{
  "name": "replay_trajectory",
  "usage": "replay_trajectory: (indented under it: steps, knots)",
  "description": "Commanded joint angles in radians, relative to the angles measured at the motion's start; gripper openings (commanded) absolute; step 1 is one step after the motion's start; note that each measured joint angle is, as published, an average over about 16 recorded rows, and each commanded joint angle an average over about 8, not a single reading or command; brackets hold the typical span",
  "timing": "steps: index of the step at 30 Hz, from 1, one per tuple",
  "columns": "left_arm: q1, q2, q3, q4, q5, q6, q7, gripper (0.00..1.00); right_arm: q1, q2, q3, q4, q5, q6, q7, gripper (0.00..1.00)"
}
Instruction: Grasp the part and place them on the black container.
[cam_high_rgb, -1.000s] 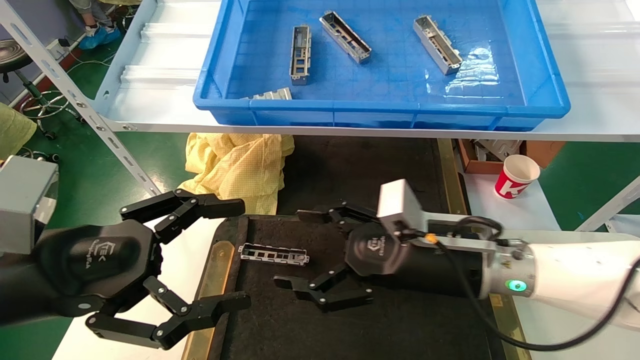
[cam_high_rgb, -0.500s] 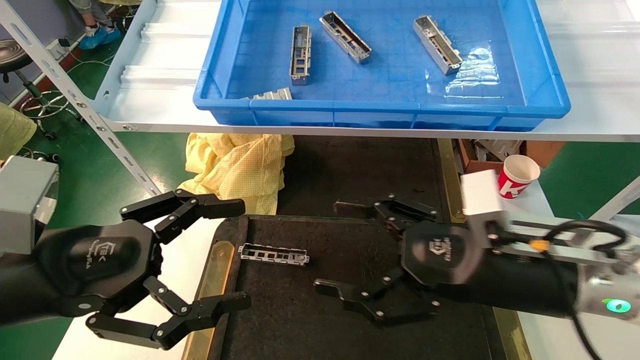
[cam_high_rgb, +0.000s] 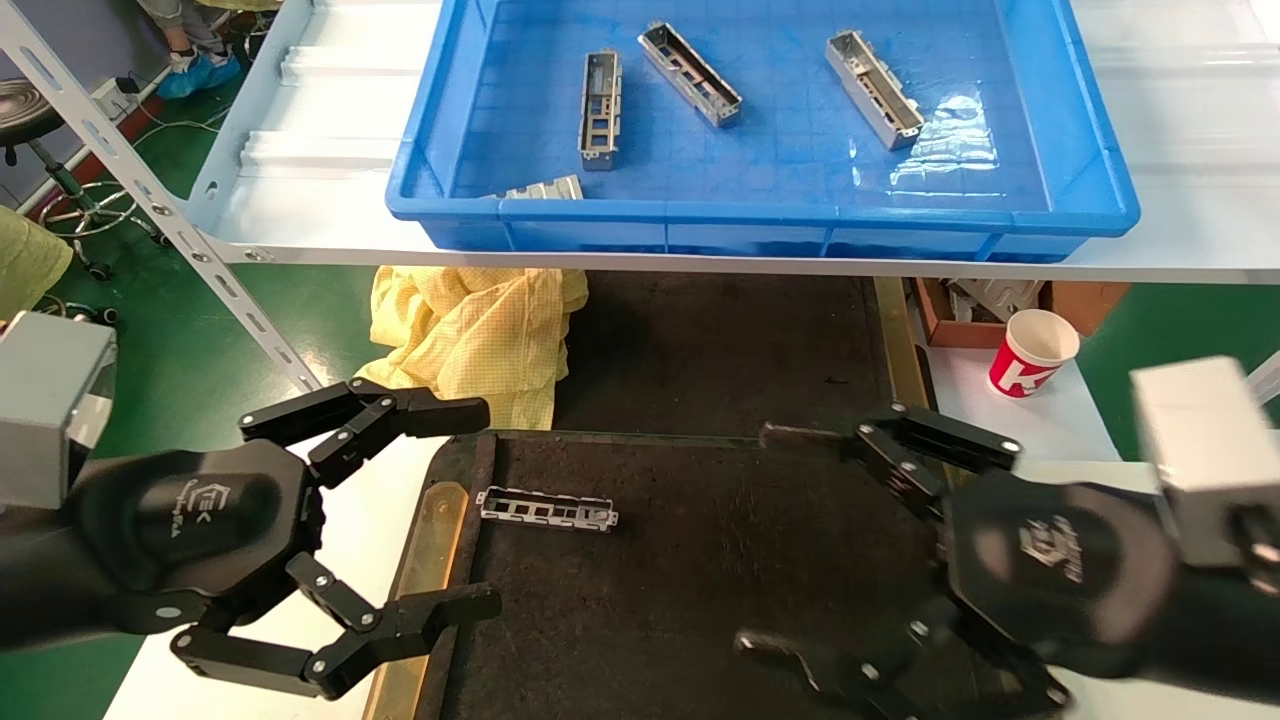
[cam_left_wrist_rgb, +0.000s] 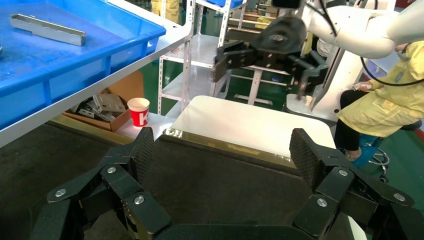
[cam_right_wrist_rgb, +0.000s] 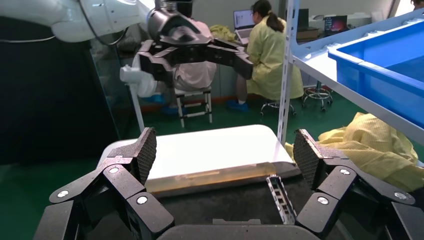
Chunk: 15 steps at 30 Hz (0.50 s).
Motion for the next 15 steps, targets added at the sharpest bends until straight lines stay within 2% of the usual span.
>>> replay_trajectory:
  steps: [1,9,15]
  knots:
    - [0.000,0.000,0.000,0.000,0.000,0.000,0.000,1.00,-0.017,0.023,0.035,0.030,-0.006,-0.010,0.021,1.00]
    - [0.000,0.000,0.000,0.000,0.000,0.000,0.000,1.00,-0.052,0.072,0.110,0.095,-0.017,-0.034,0.057,1.00]
    - [0.000,0.000,0.000,0.000,0.000,0.000,0.000,1.00,-0.048,0.065,0.101,0.087,-0.017,-0.031,0.053,1.00]
